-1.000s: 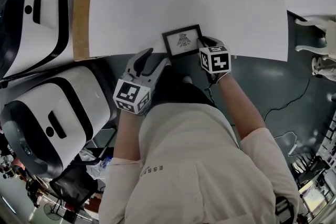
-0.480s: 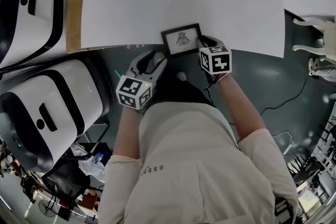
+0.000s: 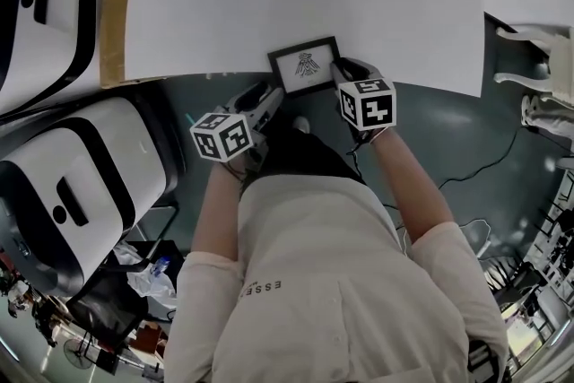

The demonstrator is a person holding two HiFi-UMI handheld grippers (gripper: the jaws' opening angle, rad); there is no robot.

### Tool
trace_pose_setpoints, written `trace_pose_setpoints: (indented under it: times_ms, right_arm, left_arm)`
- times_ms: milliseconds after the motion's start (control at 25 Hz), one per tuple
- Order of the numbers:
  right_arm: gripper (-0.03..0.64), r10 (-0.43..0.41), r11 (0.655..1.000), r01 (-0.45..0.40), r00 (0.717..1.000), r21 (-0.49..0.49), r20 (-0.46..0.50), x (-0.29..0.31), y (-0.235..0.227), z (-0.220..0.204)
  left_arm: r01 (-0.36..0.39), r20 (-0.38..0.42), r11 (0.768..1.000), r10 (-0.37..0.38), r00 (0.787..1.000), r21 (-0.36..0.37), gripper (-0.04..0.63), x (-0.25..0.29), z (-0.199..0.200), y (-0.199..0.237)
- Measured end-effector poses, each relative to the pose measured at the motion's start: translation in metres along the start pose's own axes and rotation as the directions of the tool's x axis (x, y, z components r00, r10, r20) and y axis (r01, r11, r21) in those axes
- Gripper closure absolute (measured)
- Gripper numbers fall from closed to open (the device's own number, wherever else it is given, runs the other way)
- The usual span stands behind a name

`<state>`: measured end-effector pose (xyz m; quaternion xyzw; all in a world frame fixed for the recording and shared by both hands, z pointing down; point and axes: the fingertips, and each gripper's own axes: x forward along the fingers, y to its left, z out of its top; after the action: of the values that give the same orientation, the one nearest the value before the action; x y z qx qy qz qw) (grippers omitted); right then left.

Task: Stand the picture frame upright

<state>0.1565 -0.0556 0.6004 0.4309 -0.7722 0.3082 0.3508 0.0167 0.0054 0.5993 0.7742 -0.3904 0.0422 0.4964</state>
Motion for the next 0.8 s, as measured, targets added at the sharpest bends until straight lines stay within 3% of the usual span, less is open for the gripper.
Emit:
trace_pose_setpoints:
  times_ms: [120, 240, 440, 640, 760, 800]
  right_arm:
    - [0.531, 0.002, 1.0, -0.002, 1.0, -0.005, -0.002, -0.001, -0.002, 0.0]
    - [0.531, -0.001, 1.0, 0.001, 1.0, -0.004, 0.002, 0.0, -0.001, 0.0]
    - [0.531, 0.004, 1.0, -0.004, 1.0, -0.013, 0.006, 0.0, 0.0, 0.0]
    - [0.531, 0.021, 1.0, -0.021, 0.999, -0.005, 0.025, -0.001, -0.001, 0.001]
    - [0.531, 0.027, 1.0, -0.027, 0.999, -0.006, 0.029, -0.001, 0.0, 0.001]
    - [0.531, 0.029, 1.0, -0.028, 0.999, -0.006, 0.029, 0.0, 0.001, 0.001]
  left_arm:
    - [0.022, 0.004, 0.996, -0.022, 1.0, -0.09, 0.41, 0.008, -0.001, 0.005]
    - [0.066, 0.026, 0.977, -0.062, 0.998, -0.201, 0.41, 0.015, -0.003, 0.008]
    - [0.165, 0.094, 0.904, -0.139, 0.986, -0.394, 0.411, 0.023, -0.003, 0.01]
    - [0.245, 0.115, 0.84, -0.216, 0.969, -0.485, 0.423, 0.031, -0.001, 0.006]
    - [0.274, 0.096, 0.832, -0.26, 0.961, -0.483, 0.45, 0.035, 0.0, -0.002]
    - [0.277, 0.092, 0.835, -0.266, 0.96, -0.475, 0.501, 0.035, 0.001, -0.003]
